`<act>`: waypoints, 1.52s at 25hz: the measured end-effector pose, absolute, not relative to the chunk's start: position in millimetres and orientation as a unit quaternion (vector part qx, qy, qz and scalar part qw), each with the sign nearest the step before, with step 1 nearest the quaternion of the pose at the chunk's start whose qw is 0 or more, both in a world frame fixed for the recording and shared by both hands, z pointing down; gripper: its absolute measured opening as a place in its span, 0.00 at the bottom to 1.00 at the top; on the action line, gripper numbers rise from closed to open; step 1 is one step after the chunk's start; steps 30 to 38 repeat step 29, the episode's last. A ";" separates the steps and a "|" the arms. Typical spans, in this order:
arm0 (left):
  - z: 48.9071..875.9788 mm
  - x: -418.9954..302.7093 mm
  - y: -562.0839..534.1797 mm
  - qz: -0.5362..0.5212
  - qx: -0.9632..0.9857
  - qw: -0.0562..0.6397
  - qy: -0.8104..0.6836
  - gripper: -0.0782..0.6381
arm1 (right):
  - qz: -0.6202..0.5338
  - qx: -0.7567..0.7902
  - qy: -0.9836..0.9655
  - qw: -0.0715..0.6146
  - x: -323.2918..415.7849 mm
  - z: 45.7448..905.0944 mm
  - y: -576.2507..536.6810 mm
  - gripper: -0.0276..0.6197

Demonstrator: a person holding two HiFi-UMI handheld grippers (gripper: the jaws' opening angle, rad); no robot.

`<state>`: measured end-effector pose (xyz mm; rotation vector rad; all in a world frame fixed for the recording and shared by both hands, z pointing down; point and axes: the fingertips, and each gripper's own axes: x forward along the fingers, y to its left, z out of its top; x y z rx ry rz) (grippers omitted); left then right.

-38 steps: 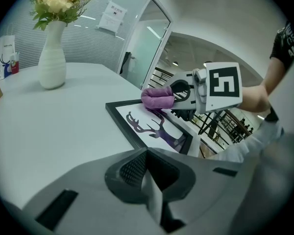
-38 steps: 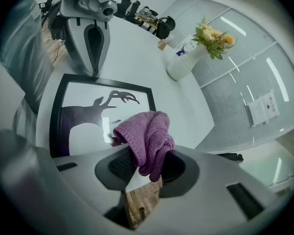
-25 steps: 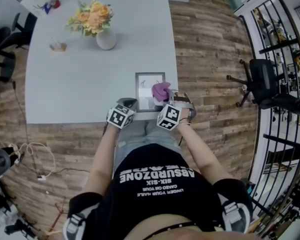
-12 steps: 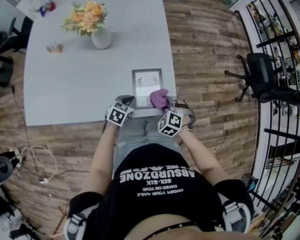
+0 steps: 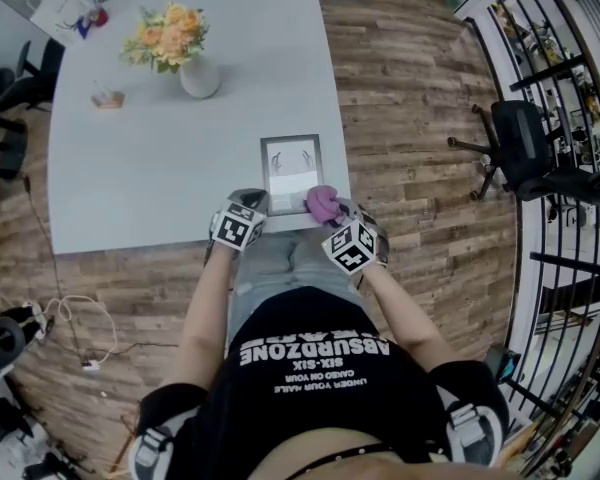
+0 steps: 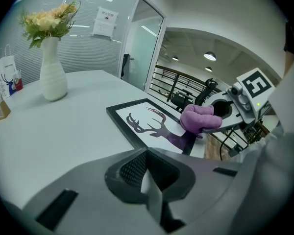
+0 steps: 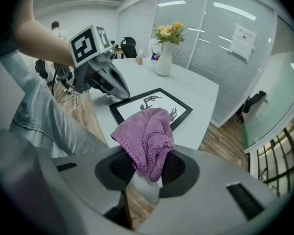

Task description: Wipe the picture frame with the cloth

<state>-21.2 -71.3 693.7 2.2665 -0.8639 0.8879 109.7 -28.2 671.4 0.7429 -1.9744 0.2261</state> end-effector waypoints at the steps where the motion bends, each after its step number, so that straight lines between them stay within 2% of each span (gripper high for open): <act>1: 693.7 -21.5 -71.3 0.331 0.843 0.275 -0.322 0.12 | 0.110 0.312 -0.814 0.478 111.3 673.2 -28.7 0.23; 8: 694.1 -21.9 -71.4 0.326 0.842 0.278 -0.329 0.12 | 0.252 0.362 -0.817 0.371 122.5 682.9 -33.9 0.23; 10: 694.5 -22.2 -71.6 0.325 0.841 0.277 -0.332 0.12 | 0.266 0.363 -0.818 0.359 123.1 683.8 -35.5 0.23; 38: 694.6 -22.5 -72.0 0.320 0.839 0.288 -0.333 0.12 | 0.256 0.347 -0.821 0.374 121.6 683.9 -36.0 0.23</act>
